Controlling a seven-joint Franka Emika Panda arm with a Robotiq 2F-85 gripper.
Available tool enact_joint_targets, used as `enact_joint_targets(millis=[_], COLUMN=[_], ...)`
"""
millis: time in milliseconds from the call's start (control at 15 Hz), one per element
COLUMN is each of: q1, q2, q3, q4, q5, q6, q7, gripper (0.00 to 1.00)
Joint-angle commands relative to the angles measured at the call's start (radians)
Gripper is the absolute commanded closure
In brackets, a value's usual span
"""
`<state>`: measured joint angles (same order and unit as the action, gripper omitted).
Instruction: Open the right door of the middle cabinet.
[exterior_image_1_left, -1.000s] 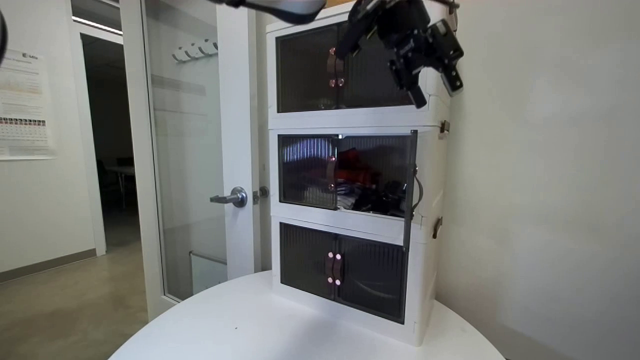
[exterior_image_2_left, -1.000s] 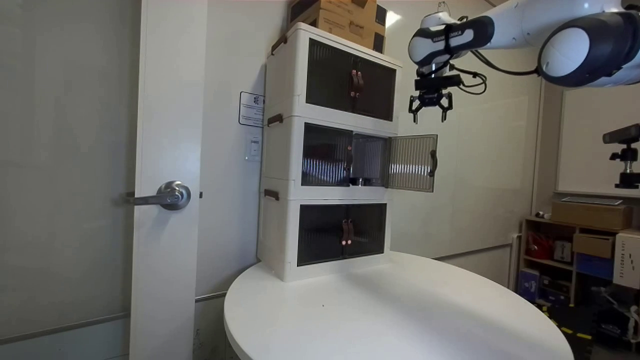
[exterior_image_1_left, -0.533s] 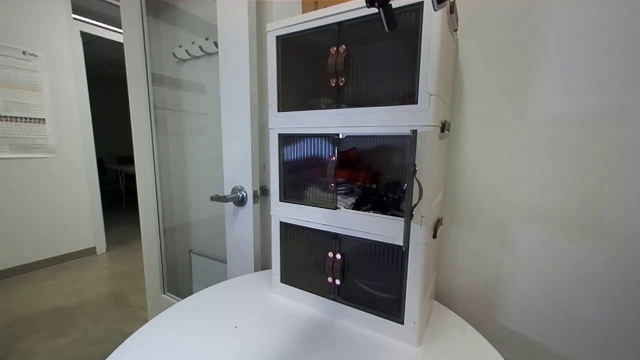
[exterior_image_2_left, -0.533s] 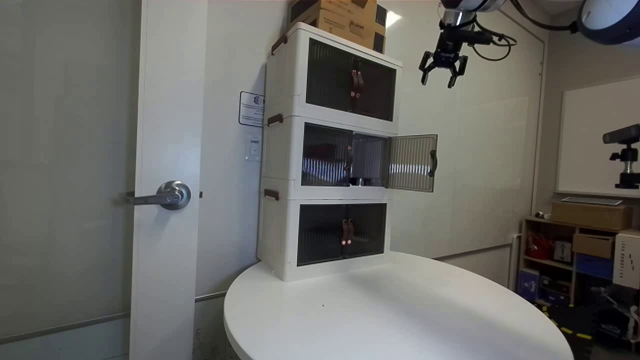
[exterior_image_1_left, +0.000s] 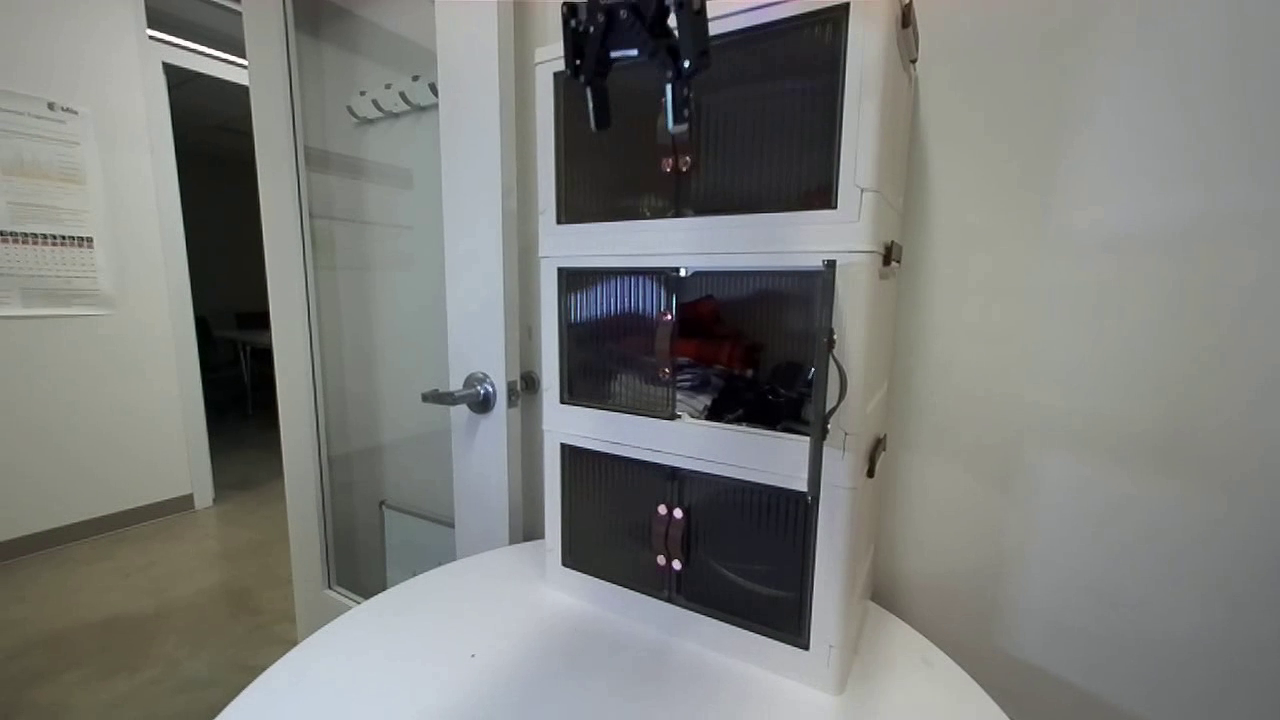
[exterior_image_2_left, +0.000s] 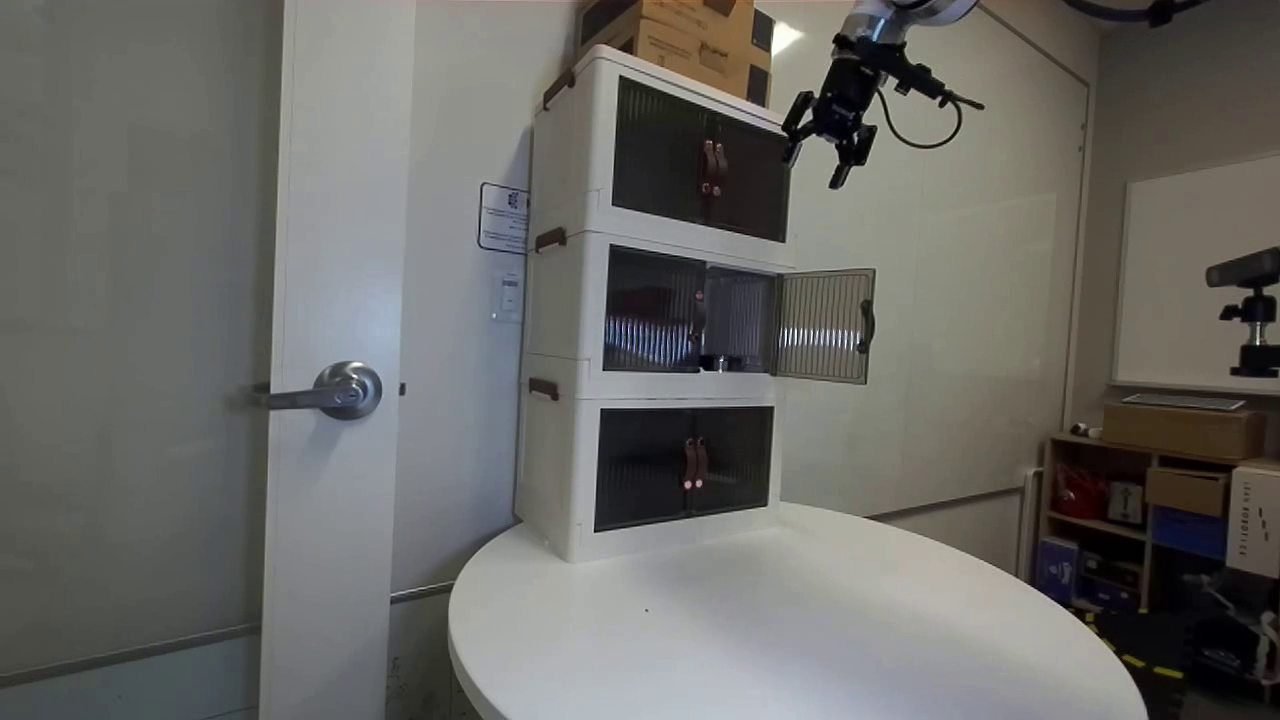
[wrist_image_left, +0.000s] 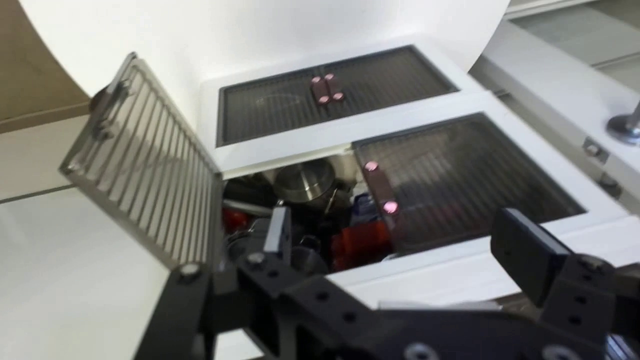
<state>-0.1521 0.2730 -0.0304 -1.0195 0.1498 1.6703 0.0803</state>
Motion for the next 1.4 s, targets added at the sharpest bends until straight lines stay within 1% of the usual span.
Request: enact_joint_targets(millis=[0,67,200,467,533,600,667,800,933,1200,1267,1333], q1=[-0.017,-0.022,-0.022,-0.018,-0.015,0.018,0.025,0.037,0.044,0.060,0.064,0.066], q2=[-0.141,-0.173,-0.236,-0.365,-0.397,-0.422,-0.444,-0.483,-0.514,-0.569,-0.510,-0.523], q3=[0.034,0.036,0.030,0.024,0.027,-0.004,-0.004,-0.010,-0.014,-0.025,-0.029,-0.030], q4=[-0.245,-0.293,-0.394,-0.600,-0.652,-0.692,-0.737,-0.805,-0.862,-0.953,-0.879,-0.899], q5=[0.096,0.111,0.100,0.006,-0.034,-0.063,-0.096,-0.121,-0.114,-0.063,-0.094,-0.089], q6=[0.001,-0.019,-0.063,-0.127,-0.100,-0.075,-0.033,0.027,0.098,0.183,0.132,0.146], q7=[-0.154,-0.206,-0.311,-0.485,-0.489,-0.492,-0.473,-0.435,-0.376,-0.295,-0.329,-0.317], gripper=[0.00,0.00,0.00,0.00,0.00,0.00,0.00,0.00,0.00,0.00,0.00,0.00])
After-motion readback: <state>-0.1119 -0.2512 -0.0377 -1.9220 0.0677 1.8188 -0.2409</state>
